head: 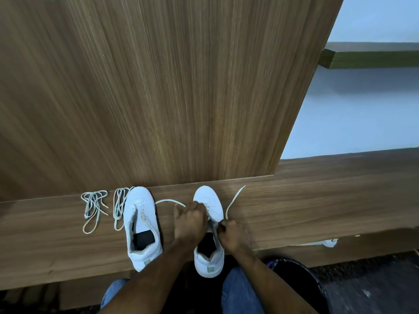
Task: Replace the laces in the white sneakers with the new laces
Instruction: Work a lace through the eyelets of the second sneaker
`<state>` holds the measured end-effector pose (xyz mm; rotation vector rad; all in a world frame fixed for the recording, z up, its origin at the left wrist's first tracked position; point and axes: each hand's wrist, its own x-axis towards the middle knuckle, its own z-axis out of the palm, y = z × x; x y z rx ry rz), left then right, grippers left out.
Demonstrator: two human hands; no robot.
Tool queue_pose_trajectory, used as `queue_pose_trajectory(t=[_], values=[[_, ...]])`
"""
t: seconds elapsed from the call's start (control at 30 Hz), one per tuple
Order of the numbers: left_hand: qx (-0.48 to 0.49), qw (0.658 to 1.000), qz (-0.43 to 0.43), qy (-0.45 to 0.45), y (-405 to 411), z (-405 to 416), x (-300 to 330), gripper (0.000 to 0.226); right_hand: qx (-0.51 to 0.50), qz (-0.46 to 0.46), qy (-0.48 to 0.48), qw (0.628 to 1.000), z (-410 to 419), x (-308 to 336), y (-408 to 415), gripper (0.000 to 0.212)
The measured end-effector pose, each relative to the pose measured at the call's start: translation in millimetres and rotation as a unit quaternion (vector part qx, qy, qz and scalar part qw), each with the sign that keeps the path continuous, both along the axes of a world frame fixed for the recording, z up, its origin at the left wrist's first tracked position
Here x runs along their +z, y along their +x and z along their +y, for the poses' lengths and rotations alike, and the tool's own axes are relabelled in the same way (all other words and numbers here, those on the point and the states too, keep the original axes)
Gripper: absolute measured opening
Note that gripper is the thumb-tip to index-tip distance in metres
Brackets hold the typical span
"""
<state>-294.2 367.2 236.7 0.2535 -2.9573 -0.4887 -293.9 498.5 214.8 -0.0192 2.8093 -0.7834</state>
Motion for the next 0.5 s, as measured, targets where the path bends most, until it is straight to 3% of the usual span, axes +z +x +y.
queue_pose_trajectory(t=[0.07, 0.1, 0.13, 0.17, 0.23, 0.33, 0.43, 0.5], values=[[0.151, 0.971, 0.056, 0.175, -4, -7, 16, 0.025, 0.001, 0.005, 0.002, 1.0, 0, 0, 0, 0.028], [0.216, 0.937, 0.057, 0.27, -6, -13, 23, 0.023, 0.004, 0.007, 0.002, 1.0, -1, 0, 0, 0.028], [0.257, 0.902, 0.065, 0.34, -10, -18, 24, 0.019, 0.008, 0.007, 0.005, 1.0, -1, 0, 0, 0.028], [0.269, 0.889, 0.057, 0.367, -10, -23, 22, 0.015, 0.012, 0.008, 0.01, 1.0, -1, 0, 0, 0.028], [0.23, 0.913, 0.022, 0.337, -8, -26, 14, 0.012, 0.013, 0.01, 0.014, 1.0, -1, 0, 0, 0.028], [0.075, 0.966, 0.031, 0.245, -4, -26, -6, 0.034, 0.009, 0.005, 0.003, 1.0, 0, 1, 1, 0.027], [-0.092, 0.994, 0.013, 0.053, -2, -19, -16, 0.034, 0.014, 0.005, 0.0, 1.0, 0, 2, 1, 0.026], [-0.124, 0.99, -0.036, -0.057, 1, -14, -17, 0.033, 0.017, 0.006, 0.004, 1.0, 0, 3, 2, 0.026]])
